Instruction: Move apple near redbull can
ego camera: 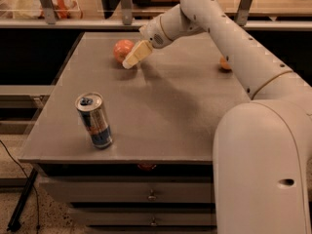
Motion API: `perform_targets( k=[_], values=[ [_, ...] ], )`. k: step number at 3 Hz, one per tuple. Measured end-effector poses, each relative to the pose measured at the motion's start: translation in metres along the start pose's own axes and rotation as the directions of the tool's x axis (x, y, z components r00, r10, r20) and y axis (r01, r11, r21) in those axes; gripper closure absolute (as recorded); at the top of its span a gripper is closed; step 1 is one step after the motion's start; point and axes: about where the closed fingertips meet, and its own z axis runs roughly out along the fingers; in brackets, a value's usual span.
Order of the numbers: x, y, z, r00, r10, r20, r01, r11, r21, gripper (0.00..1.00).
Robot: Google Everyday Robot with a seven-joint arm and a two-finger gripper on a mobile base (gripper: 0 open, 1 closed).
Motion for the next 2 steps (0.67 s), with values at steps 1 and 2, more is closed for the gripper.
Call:
perform_targets(
  k=[1,2],
  values=[
    [-0.0002,0.0007,0.0039,1.000,0.001,0.002,-0.001,1.0000,-0.008,0.17],
    [0.0008,0.0004,0.0044,1.000,0.003,0.003,-0.003,0.9999,-0.010,0.41]
  ],
)
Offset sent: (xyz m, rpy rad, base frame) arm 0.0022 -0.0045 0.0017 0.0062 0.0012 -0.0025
